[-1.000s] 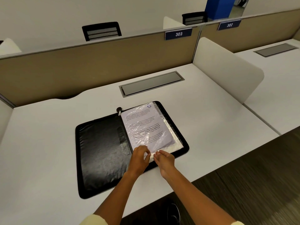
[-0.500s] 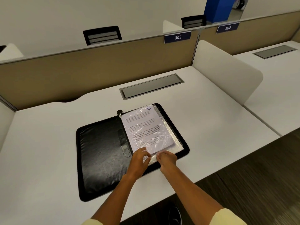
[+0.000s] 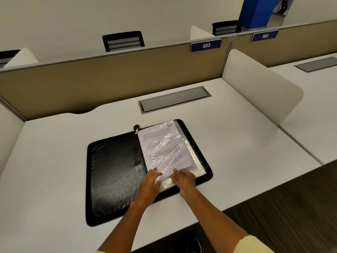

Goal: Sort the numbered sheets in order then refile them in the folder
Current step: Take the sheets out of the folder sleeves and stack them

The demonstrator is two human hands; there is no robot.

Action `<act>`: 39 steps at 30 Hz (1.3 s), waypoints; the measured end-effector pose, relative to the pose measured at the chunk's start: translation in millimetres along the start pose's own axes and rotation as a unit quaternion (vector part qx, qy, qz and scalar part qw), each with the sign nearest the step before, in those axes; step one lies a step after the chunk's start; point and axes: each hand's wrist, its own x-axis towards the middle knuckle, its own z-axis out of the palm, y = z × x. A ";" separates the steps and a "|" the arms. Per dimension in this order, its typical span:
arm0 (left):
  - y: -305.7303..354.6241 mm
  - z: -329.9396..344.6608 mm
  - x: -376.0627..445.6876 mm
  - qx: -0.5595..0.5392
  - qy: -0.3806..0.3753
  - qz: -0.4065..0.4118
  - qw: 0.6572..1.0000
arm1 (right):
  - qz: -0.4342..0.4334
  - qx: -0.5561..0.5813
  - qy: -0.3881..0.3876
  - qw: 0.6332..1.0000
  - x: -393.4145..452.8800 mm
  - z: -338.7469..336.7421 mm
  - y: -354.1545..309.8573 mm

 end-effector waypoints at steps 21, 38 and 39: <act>13.0 24.5 -7.9 0.087 -0.002 -0.040 0.995 | 0.037 -0.025 -0.034 0.998 -11.5 -40.8 2.4; 8.0 11.0 -41.4 0.115 -0.075 -0.005 0.990 | 0.010 -0.017 0.029 0.999 -68.3 -85.6 54.0; 8.9 10.3 -45.0 0.113 -0.075 0.000 0.991 | 0.013 -0.007 0.013 1.000 -71.8 -84.0 53.0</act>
